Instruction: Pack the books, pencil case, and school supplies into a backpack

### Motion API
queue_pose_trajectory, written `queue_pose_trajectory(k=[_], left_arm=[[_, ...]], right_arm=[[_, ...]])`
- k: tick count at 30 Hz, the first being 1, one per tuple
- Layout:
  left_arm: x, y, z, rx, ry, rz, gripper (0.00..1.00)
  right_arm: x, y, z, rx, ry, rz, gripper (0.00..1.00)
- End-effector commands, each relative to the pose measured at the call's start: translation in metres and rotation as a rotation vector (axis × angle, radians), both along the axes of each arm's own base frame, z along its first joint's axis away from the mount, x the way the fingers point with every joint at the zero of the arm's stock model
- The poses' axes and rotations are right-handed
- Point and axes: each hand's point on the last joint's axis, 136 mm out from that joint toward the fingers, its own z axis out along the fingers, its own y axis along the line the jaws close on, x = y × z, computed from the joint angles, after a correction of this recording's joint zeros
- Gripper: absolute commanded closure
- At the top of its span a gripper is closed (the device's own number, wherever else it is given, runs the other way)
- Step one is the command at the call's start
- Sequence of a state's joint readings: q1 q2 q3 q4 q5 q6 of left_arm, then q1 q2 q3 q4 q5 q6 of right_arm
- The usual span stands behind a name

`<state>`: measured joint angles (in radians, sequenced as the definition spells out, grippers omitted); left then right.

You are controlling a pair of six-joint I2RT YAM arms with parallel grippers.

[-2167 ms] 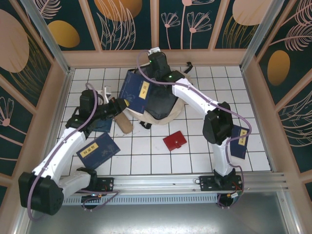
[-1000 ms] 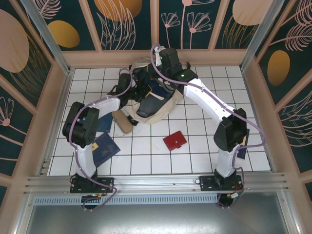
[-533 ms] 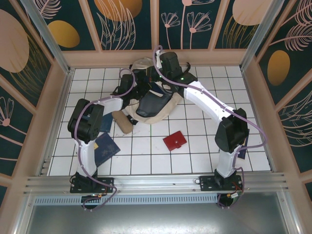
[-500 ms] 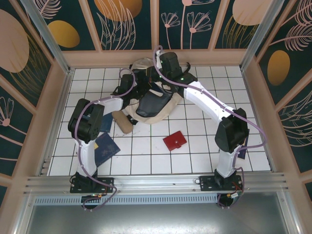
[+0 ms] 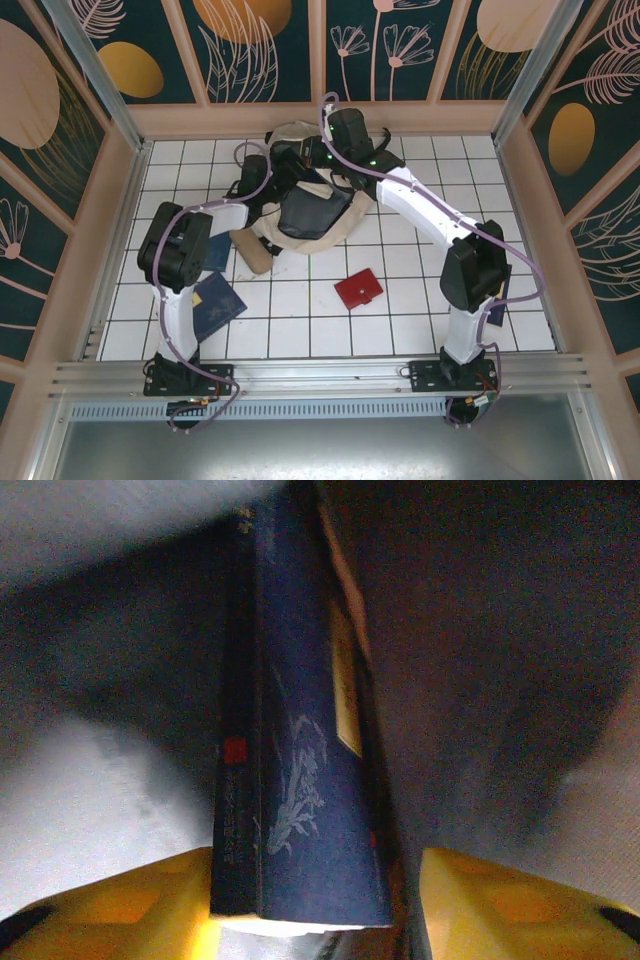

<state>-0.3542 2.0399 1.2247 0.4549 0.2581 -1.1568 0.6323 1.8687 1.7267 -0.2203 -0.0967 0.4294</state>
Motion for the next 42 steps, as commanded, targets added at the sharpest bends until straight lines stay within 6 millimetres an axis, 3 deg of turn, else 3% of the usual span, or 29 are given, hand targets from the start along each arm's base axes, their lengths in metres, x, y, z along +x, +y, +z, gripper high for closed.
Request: queue_pose_trajectory(k=[1, 9, 13, 16, 19, 21, 24, 32, 35, 42], left_arm=[[-0.012, 0.017, 0.028, 0.014, -0.016, 0.022, 0.40], [-0.068, 0.024, 0.037, 0.012, 0.023, -0.004, 0.42], [-0.098, 0.006, 0.027, 0.017, 0.075, -0.041, 0.51], [-0.105, -0.008, 0.016, 0.029, 0.105, -0.055, 0.61], [-0.100, -0.018, 0.003, 0.043, 0.125, -0.057, 0.71], [-0.089, -0.025, 0.001, 0.045, 0.118, -0.048, 0.71], [-0.077, -0.034, -0.015, 0.037, 0.156, -0.046, 0.76], [-0.050, -0.028, -0.060, 0.110, 0.245, 0.042, 0.57], [-0.039, -0.016, -0.064, 0.134, 0.227, 0.093, 0.56], [-0.006, 0.003, -0.047, 0.180, 0.110, 0.170, 0.62]], right_arm=[[0.013, -0.001, 0.016, 0.052, -0.033, -0.019, 1.00], [0.023, 0.005, 0.013, 0.035, -0.009, 0.009, 1.00], [0.021, 0.015, 0.015, 0.020, -0.017, 0.041, 1.00], [0.017, 0.019, 0.021, 0.015, -0.038, 0.056, 1.00], [0.013, 0.022, 0.026, 0.019, -0.047, 0.065, 1.00], [0.011, 0.023, 0.028, 0.022, -0.048, 0.066, 1.00], [0.008, 0.022, 0.029, 0.023, -0.046, 0.068, 1.00], [0.000, 0.015, 0.042, 0.028, -0.064, 0.057, 1.00], [-0.003, 0.015, 0.043, 0.031, -0.062, 0.069, 1.00], [-0.014, 0.018, 0.040, 0.046, -0.029, 0.108, 1.00]])
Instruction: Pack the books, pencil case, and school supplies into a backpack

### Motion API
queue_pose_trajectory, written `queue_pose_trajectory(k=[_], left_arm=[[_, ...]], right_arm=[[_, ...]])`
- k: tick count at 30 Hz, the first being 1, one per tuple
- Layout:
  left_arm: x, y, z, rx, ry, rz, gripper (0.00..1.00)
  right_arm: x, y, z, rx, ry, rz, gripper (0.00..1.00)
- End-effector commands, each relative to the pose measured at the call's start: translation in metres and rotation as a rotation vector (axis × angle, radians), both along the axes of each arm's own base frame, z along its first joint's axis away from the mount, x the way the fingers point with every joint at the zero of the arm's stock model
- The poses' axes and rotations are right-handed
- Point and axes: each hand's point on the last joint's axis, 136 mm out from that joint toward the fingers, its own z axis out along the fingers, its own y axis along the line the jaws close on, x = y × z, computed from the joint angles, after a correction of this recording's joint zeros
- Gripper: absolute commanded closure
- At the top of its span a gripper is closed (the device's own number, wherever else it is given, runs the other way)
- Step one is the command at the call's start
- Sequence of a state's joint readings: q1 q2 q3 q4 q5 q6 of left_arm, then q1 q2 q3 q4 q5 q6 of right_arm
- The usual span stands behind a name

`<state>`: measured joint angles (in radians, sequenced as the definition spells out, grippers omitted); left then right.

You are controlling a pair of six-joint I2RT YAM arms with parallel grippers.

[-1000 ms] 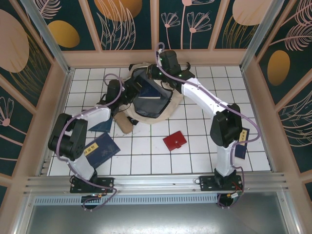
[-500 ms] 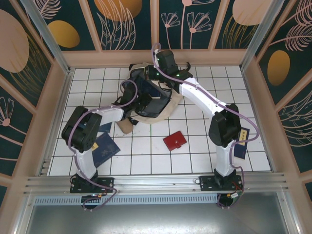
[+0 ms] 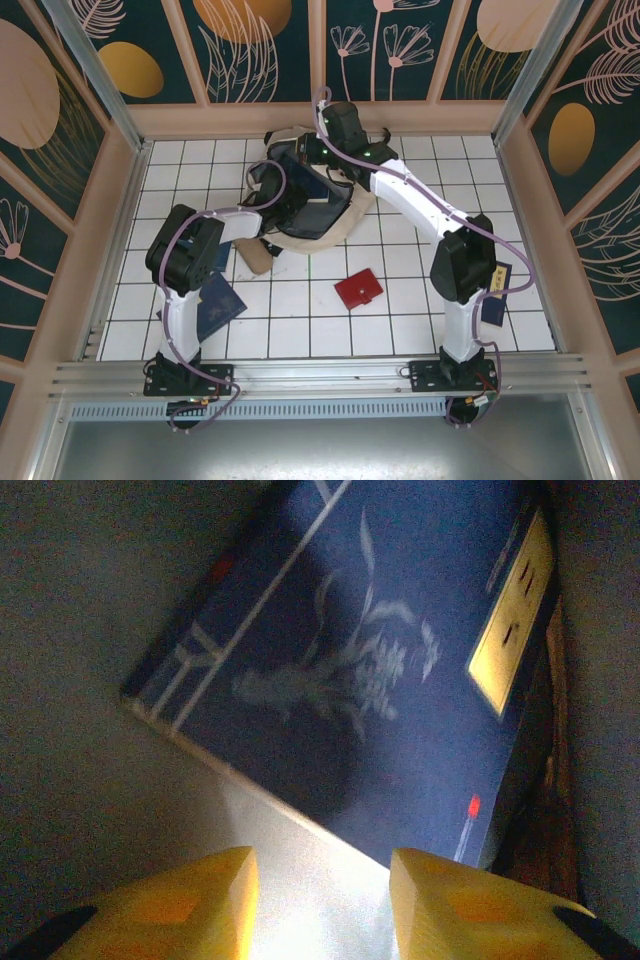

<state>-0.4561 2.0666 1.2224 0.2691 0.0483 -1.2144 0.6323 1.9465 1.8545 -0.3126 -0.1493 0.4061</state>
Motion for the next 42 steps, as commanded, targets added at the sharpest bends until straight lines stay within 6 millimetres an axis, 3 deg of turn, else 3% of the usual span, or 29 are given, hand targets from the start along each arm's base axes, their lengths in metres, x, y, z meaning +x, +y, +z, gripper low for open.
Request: queue_pose_trajectory(k=[1, 6, 13, 21, 25, 33, 42], left_arm=[[0.028, 0.014, 0.009, 0.045, -0.075, 0.058, 0.62], [0.039, 0.014, -0.007, 0.070, -0.058, 0.058, 0.60], [0.045, 0.018, 0.004, 0.132, -0.082, 0.045, 0.58], [0.002, 0.029, 0.010, 0.119, 0.019, 0.026, 0.53], [-0.005, 0.036, 0.010, 0.130, 0.026, 0.047, 0.50], [-0.002, 0.031, -0.029, 0.103, 0.116, 0.063, 0.50], [0.025, 0.025, -0.020, 0.103, 0.035, 0.053, 0.66]], right_arm=[[-0.021, 0.004, 0.043, 0.073, -0.059, 0.057, 1.00], [-0.032, 0.008, 0.040, 0.075, -0.041, 0.088, 1.00], [-0.031, 0.009, 0.034, 0.062, -0.036, 0.077, 1.00], [-0.017, 0.002, 0.022, 0.035, -0.028, 0.016, 1.00], [-0.017, 0.006, 0.019, 0.039, -0.022, 0.024, 1.00], [-0.020, 0.006, 0.027, 0.049, -0.028, 0.031, 1.00], [-0.031, 0.017, 0.029, 0.067, -0.015, 0.095, 1.00]])
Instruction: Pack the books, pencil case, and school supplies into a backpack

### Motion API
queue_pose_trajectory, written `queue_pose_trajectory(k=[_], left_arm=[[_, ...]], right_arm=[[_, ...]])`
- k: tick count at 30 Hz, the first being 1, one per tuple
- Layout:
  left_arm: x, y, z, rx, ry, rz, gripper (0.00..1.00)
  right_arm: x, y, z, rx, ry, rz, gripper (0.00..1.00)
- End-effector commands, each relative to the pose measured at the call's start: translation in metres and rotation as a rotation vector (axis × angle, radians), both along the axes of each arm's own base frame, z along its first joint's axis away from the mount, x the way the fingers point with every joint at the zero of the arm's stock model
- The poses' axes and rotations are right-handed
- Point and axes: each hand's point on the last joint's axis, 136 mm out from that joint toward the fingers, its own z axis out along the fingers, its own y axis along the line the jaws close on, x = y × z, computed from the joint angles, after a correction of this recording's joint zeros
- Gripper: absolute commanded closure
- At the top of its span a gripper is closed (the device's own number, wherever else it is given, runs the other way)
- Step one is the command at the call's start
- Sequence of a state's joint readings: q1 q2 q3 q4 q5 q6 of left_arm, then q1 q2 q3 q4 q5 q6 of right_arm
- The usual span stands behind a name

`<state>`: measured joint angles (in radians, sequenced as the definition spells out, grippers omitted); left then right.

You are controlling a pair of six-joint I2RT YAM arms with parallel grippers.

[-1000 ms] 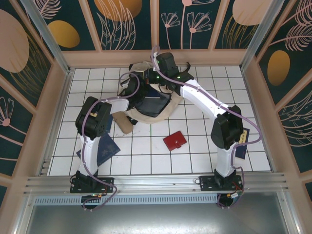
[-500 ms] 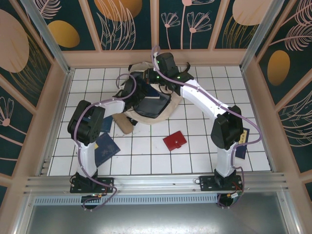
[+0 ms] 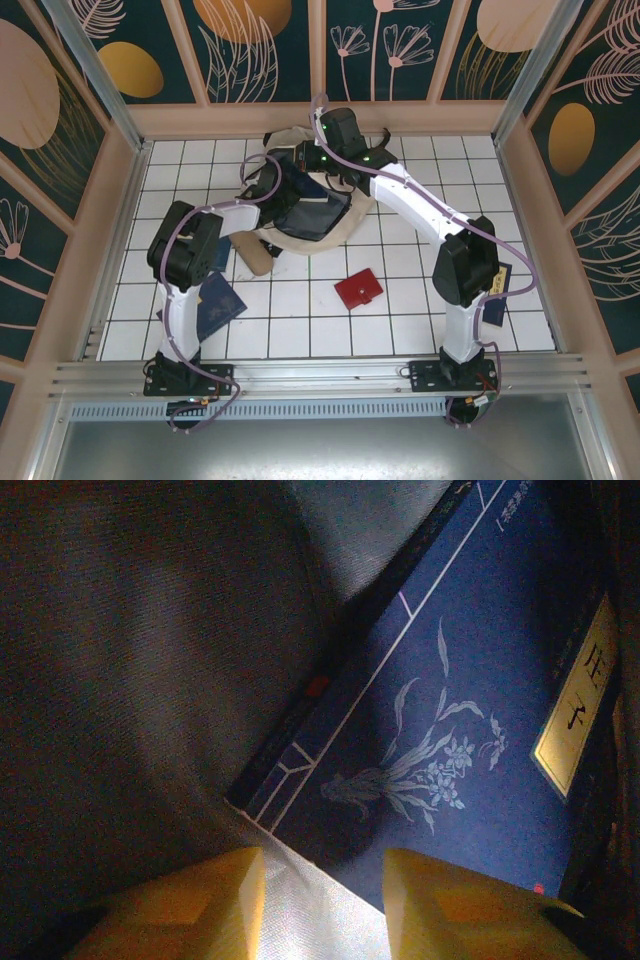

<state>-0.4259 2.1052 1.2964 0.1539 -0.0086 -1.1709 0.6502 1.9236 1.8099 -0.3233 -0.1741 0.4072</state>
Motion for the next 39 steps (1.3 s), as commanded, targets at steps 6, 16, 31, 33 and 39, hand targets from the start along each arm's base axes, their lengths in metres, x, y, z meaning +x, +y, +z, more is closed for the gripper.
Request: queue_pose_trajectory(k=[6, 16, 31, 33, 39], left_arm=[[0.030, -0.003, -0.014, -0.036, -0.017, -0.024, 0.80], [0.054, 0.001, 0.032, 0.022, -0.242, -0.068, 0.82], [-0.002, -0.006, 0.059, -0.094, -0.163, -0.188, 0.63], [-0.022, -0.005, 0.071, -0.105, -0.144, -0.223, 0.60], [-0.084, 0.020, 0.094, -0.048, -0.100, -0.255, 0.52]], right_arm=[[-0.028, 0.022, 0.038, 0.093, -0.034, 0.126, 1.00], [-0.033, 0.025, 0.030, 0.090, -0.011, 0.149, 1.00], [0.019, -0.027, -0.017, -0.036, 0.036, -0.122, 1.00], [0.030, -0.038, -0.034, -0.040, 0.072, -0.158, 1.00], [0.044, -0.044, -0.081, -0.043, 0.151, -0.171, 1.00]])
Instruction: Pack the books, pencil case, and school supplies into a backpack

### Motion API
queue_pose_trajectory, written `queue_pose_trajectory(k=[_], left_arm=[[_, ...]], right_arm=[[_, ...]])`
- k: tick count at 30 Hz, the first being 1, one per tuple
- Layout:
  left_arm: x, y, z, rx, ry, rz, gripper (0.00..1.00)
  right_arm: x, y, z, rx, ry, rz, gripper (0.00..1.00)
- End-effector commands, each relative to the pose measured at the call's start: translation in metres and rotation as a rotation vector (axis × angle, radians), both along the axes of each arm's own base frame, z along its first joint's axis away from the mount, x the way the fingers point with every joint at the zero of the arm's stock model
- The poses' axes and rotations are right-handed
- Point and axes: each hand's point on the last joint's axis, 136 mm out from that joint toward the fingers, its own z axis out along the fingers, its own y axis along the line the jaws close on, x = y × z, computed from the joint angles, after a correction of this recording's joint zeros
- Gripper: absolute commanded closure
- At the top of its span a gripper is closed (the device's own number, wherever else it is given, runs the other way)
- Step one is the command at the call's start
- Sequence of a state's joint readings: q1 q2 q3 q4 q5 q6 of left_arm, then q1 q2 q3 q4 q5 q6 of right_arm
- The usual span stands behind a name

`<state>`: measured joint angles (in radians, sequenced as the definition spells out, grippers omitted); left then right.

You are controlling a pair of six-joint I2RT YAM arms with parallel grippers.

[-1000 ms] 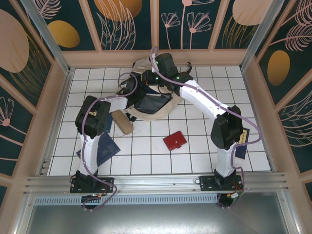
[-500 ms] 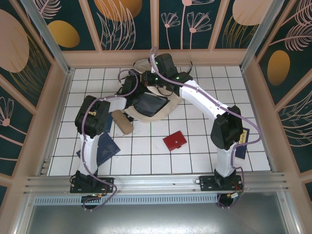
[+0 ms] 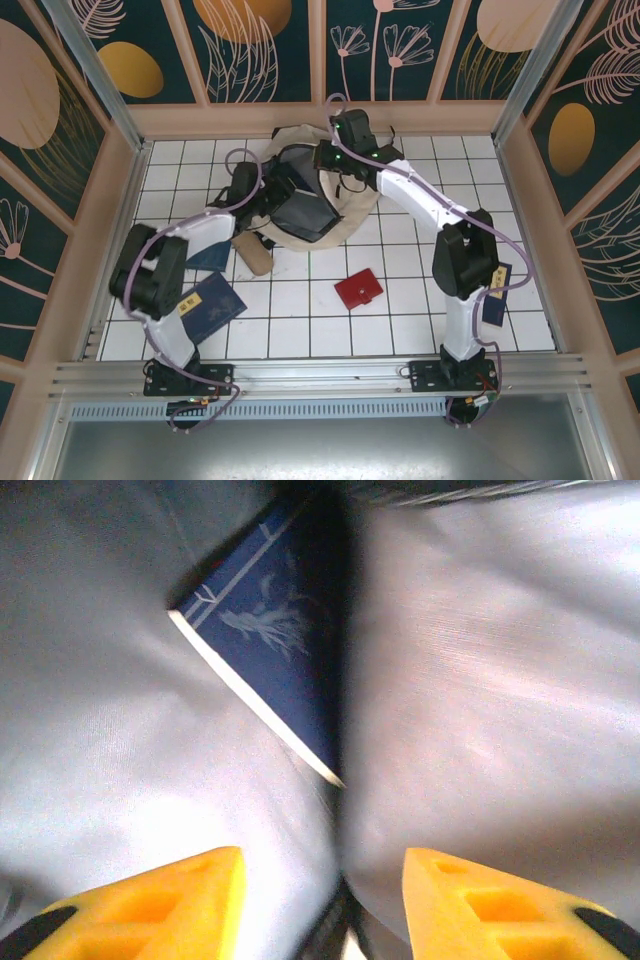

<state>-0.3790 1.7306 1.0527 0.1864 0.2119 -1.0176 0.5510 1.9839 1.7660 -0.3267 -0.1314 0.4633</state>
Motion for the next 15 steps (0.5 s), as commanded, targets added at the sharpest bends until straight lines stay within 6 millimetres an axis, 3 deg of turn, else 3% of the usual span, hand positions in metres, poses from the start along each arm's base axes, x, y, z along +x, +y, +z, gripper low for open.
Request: queue_pose_trajectory(k=[1, 4, 11, 14, 15], left_arm=[[-0.036, 0.018, 0.001, 0.059, 0.053, -0.021, 0.50], [-0.057, 0.049, -0.004, 0.113, 0.094, 0.033, 0.45], [-0.082, 0.159, -0.030, 0.282, 0.213, 0.288, 0.21], [-0.093, 0.182, -0.041, 0.363, 0.276, 0.324, 0.13], [-0.097, 0.184, -0.044, 0.377, 0.293, 0.321, 0.12]], right_arm=[[0.004, 0.007, -0.031, 0.003, 0.046, 0.001, 1.00], [0.004, 0.008, -0.051, -0.012, 0.082, 0.004, 1.00], [-0.016, -0.004, -0.110, -0.064, 0.186, -0.008, 1.00], [-0.025, -0.009, -0.133, -0.094, 0.227, -0.002, 1.00], [-0.019, -0.022, -0.139, -0.100, 0.245, -0.027, 1.00]])
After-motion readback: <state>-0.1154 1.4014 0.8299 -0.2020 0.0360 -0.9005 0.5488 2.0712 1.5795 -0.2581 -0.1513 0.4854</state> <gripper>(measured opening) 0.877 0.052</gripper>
